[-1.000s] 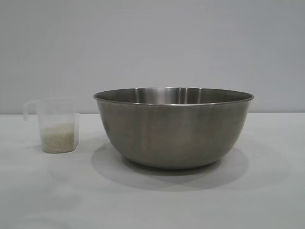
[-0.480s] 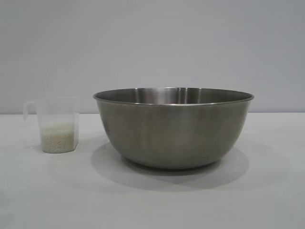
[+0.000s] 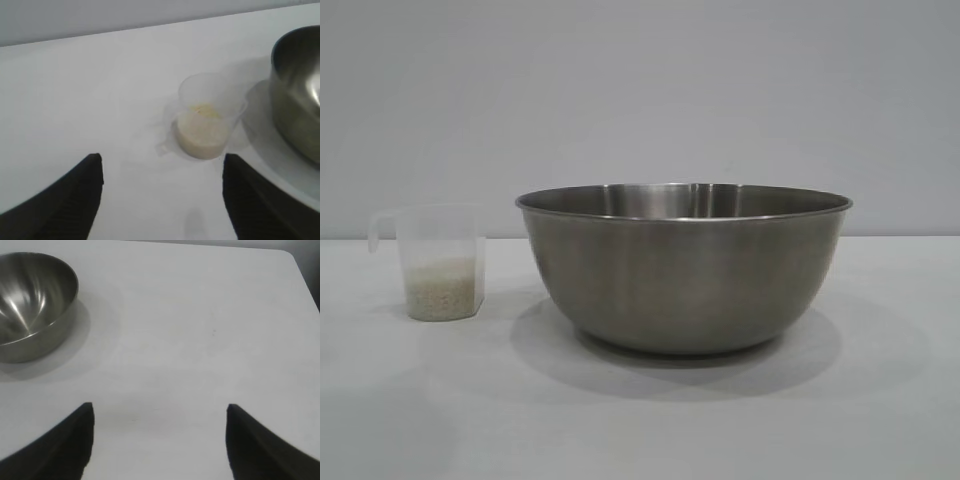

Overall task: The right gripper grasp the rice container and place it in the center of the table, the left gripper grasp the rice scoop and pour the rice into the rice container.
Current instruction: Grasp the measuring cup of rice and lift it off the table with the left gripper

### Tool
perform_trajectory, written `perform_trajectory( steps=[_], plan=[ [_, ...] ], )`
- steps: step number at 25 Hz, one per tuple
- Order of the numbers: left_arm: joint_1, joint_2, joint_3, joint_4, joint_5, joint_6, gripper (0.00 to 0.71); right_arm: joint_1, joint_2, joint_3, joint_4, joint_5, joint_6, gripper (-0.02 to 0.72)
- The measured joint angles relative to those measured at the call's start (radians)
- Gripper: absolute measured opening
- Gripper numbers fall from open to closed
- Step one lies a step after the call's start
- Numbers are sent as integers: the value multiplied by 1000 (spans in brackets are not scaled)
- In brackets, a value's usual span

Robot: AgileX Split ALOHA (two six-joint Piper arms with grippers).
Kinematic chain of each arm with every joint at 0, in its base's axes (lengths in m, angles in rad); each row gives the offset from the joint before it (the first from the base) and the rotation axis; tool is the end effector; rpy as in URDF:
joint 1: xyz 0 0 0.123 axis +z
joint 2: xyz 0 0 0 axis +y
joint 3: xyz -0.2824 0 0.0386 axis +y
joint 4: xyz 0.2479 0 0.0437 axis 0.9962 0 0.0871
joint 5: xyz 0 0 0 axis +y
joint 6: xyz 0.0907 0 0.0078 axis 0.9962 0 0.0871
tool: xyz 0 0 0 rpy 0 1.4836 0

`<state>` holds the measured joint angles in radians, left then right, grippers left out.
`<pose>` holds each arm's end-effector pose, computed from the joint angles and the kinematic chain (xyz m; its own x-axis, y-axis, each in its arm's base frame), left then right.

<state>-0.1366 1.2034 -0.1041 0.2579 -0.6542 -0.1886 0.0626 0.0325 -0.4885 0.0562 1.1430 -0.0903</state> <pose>0.1663 -0.0371 0.1664 -0.3570 0.0668 -0.9317 0.2840 0.9580 -0.0402 -0.0030 0.0045 0.2678 -0.5546 -0.1017 -0.8259 -0.1420 0.9895 -0.0265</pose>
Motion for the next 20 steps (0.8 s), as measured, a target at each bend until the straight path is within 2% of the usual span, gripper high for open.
perform_trajectory(
  steps=[5,14,20],
  plan=[
    [0,146,0,6,-139,0,491,0,0,0,0,0,0,470],
    [0,413,-4,4,-458,-1,491,0,0,0,0,0,0,470],
    [0,595,-19,-30,-481,3,491,0,0,0,0,0,0,470]
  ],
)
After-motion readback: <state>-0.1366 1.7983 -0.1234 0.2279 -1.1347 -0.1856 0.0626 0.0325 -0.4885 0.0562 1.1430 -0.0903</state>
